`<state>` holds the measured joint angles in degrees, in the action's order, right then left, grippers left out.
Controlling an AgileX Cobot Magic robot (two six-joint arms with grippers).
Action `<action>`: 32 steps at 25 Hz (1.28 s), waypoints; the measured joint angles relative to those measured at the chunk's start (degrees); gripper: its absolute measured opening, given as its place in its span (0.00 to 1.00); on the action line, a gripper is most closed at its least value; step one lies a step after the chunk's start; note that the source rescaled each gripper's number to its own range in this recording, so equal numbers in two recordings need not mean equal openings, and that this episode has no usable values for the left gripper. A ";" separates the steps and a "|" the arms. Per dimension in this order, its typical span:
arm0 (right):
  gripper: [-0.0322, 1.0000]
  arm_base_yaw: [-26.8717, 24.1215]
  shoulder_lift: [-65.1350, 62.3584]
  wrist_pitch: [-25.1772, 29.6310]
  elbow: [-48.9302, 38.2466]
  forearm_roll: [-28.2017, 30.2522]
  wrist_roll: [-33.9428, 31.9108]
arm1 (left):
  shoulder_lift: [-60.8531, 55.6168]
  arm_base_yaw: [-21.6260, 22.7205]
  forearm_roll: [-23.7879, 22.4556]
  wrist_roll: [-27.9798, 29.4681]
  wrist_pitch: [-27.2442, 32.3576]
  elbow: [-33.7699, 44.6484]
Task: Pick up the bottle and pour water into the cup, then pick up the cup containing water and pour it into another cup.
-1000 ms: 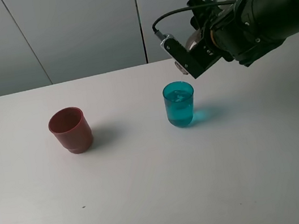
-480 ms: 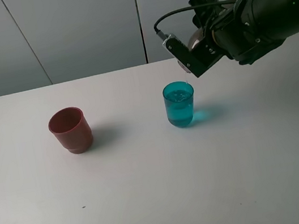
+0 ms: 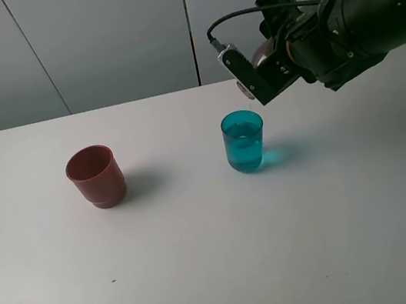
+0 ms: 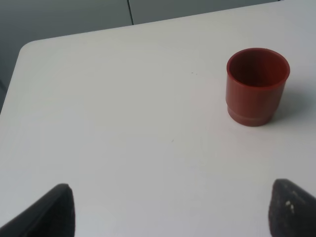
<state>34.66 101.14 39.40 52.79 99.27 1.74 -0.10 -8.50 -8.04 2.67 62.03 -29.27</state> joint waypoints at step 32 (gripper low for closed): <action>0.07 -32.42 4.97 -79.88 -9.64 -78.85 -10.12 | 0.00 0.00 0.00 0.00 0.00 0.00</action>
<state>2.24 106.10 -40.48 43.15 20.42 -8.38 -0.10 -8.50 -8.04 2.67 62.03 -29.27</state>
